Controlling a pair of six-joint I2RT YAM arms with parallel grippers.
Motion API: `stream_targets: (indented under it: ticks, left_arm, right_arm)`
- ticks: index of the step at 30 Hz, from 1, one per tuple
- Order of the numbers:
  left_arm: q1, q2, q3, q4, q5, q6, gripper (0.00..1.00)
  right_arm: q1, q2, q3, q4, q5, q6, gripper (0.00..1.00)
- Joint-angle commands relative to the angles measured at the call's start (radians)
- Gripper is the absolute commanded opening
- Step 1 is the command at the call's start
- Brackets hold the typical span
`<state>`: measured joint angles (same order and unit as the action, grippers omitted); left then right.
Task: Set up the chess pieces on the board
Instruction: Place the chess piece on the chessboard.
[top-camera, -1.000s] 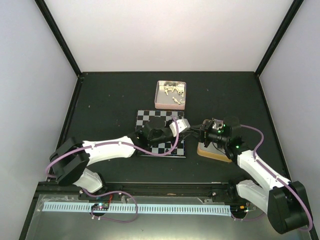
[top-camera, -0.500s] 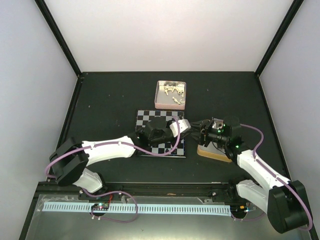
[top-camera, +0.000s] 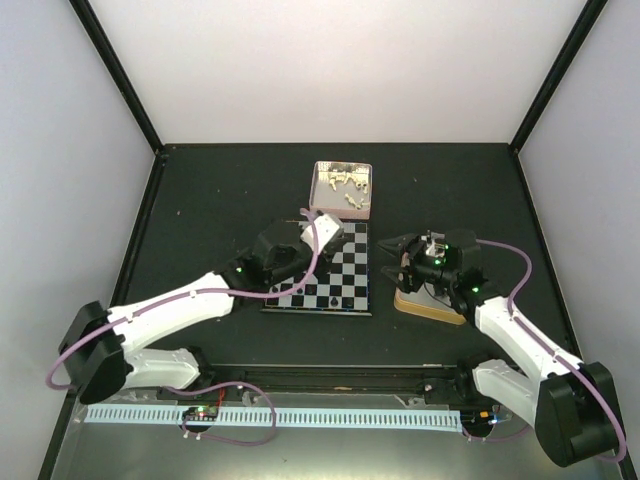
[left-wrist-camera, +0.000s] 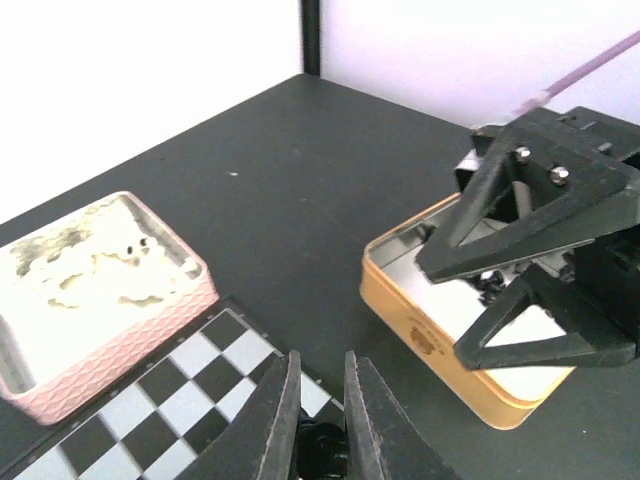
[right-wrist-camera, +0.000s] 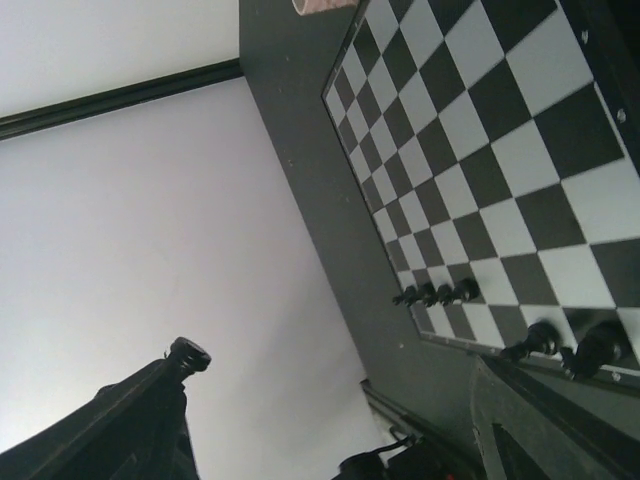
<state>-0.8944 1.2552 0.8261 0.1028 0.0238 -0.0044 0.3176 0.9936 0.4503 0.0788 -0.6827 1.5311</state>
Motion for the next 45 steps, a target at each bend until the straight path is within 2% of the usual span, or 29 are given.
stream_targets:
  ticks: [1,8,13,18,25,35,42,45]
  left_arm:
    - [0.024,-0.074,-0.027,-0.133,-0.085,-0.075,0.02]
    - [0.033,-0.094,-0.095,-0.245,-0.069,-0.153,0.02]
    - [0.034,-0.085,-0.174,-0.257,-0.039,-0.225,0.01]
    - [0.034,-0.084,-0.242,-0.216,0.011,-0.284,0.01]
    - [0.034,-0.014,-0.275,-0.179,0.043,-0.283,0.03]
    - [0.032,0.015,-0.322,-0.097,0.028,-0.281,0.08]
    - [0.034,0.014,-0.355,-0.038,0.040,-0.282,0.19]
    - [0.034,-0.010,-0.360,-0.046,0.042,-0.286,0.36]
  right_arm:
    - [-0.003,0.002,0.054,-0.086,0.079,-0.138,0.79]
    - [-0.003,0.055,0.052,-0.141,0.108,-0.237,0.78]
    - [-0.003,0.092,0.051,-0.154,0.106,-0.271,0.78]
    - [-0.003,0.112,0.059,-0.163,0.113,-0.291,0.77]
    - [-0.003,0.133,0.062,-0.159,0.108,-0.297,0.77]
    - [-0.004,0.147,0.057,-0.158,0.106,-0.305,0.77]
    - [-0.003,0.144,0.052,-0.158,0.103,-0.308,0.77]
    - [-0.005,0.142,0.049,-0.159,0.101,-0.309,0.77]
